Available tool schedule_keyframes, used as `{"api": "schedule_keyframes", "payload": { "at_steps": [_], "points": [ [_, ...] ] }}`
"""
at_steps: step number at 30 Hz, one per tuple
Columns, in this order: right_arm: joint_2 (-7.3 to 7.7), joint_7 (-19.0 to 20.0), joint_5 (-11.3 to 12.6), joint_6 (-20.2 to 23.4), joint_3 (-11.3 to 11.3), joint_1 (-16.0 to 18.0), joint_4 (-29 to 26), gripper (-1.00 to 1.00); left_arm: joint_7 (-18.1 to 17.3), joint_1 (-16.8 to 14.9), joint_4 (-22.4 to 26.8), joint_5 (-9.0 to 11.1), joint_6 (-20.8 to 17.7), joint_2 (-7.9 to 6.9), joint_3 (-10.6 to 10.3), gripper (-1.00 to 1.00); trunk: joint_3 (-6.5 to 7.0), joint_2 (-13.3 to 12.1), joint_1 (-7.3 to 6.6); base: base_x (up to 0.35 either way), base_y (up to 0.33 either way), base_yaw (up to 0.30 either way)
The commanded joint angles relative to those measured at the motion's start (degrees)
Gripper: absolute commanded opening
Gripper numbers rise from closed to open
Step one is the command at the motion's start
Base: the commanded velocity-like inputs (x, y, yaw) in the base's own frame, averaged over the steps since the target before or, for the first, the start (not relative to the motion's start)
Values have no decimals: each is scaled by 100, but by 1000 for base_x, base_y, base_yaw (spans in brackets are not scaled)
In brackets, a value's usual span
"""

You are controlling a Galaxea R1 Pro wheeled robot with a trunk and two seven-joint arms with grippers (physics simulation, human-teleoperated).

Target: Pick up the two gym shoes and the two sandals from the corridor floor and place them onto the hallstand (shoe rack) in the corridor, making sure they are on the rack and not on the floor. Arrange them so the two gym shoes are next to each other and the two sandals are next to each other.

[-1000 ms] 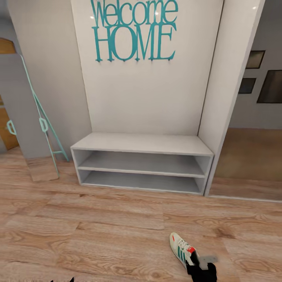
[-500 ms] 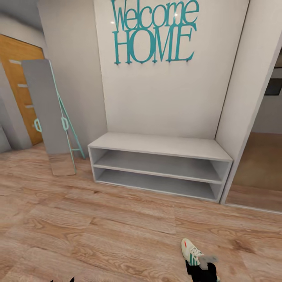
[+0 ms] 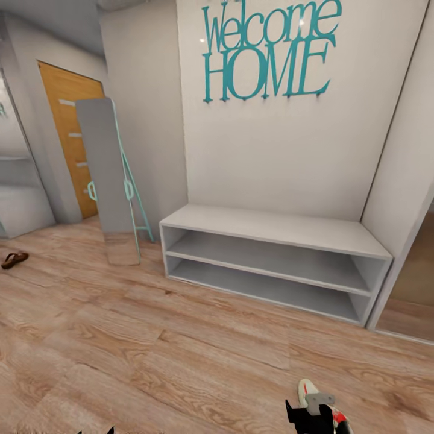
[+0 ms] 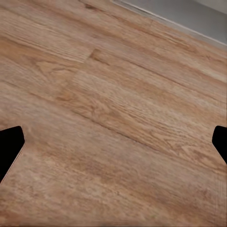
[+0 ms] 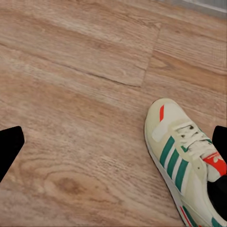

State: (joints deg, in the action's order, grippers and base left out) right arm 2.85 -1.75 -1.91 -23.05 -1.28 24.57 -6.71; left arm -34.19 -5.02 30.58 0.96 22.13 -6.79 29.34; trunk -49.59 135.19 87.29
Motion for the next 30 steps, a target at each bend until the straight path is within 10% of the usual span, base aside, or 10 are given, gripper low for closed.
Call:
{"api": "schedule_keyframes", "payload": {
  "at_steps": [1, 30],
  "points": [
    [2, -18, -20, -15, -13, 3, 3, 100, -51, -7, -8, 10, 2, 3, 28, 100, -2, 2, -1, 0, 0, 245],
    [2, -18, -20, -15, -13, 3, 3, 100, -53, -7, -8, 2, 2, 11, 20, 100, 111, 2, -1, 0, -1, 245]
  ]
}}
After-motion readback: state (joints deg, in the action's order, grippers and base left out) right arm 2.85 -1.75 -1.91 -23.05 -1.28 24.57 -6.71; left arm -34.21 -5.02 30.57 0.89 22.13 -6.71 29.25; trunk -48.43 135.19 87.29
